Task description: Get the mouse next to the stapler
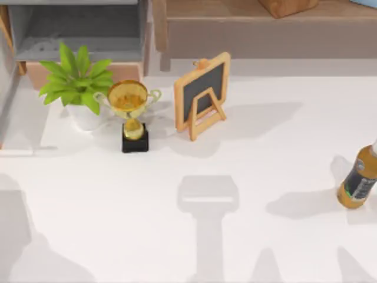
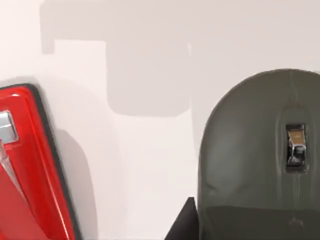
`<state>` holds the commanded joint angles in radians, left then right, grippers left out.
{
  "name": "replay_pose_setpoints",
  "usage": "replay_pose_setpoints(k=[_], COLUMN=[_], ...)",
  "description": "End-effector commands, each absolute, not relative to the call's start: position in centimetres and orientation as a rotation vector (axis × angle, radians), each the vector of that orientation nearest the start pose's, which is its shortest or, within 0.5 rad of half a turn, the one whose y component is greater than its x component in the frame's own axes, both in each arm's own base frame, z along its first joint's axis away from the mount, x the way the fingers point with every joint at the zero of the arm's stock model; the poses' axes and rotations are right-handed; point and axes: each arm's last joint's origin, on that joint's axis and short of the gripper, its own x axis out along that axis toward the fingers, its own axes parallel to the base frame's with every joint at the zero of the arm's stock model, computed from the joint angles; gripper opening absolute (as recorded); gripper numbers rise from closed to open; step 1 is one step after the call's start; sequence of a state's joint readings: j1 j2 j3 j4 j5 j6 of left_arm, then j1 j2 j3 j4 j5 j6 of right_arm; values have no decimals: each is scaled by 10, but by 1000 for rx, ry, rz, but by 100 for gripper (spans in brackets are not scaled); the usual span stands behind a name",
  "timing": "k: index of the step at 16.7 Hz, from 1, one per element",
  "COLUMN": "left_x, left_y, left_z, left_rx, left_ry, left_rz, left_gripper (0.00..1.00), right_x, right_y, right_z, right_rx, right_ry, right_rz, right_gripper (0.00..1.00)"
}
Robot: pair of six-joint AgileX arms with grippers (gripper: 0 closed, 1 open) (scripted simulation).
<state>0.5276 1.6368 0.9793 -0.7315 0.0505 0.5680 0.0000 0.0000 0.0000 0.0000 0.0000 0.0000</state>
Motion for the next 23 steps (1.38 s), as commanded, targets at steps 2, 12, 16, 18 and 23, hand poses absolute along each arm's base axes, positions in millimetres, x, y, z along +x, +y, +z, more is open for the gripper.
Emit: replay_pose_setpoints(k=[2, 12, 16, 18, 23], left_x=[252, 246, 246, 246, 246], left_y=[147, 144, 144, 144, 144], left_z=[161, 139, 139, 139, 139], left_rx=[68, 33, 33, 33, 33], left_ry=[1393, 1466, 1466, 1466, 1466], left_rz=[7, -25, -25, -25, -25], left_gripper=[0, 0, 23, 38, 75], right_x=[106, 106, 106, 106, 106], right_y=[-1, -1, -1, -1, -1], right_z=[160, 160, 160, 160, 160], right_rx=[0, 0, 0, 0, 0], right_ry=[0, 0, 0, 0, 0], right_rz=[0, 0, 0, 0, 0], right_gripper=[100, 100, 100, 100, 100])
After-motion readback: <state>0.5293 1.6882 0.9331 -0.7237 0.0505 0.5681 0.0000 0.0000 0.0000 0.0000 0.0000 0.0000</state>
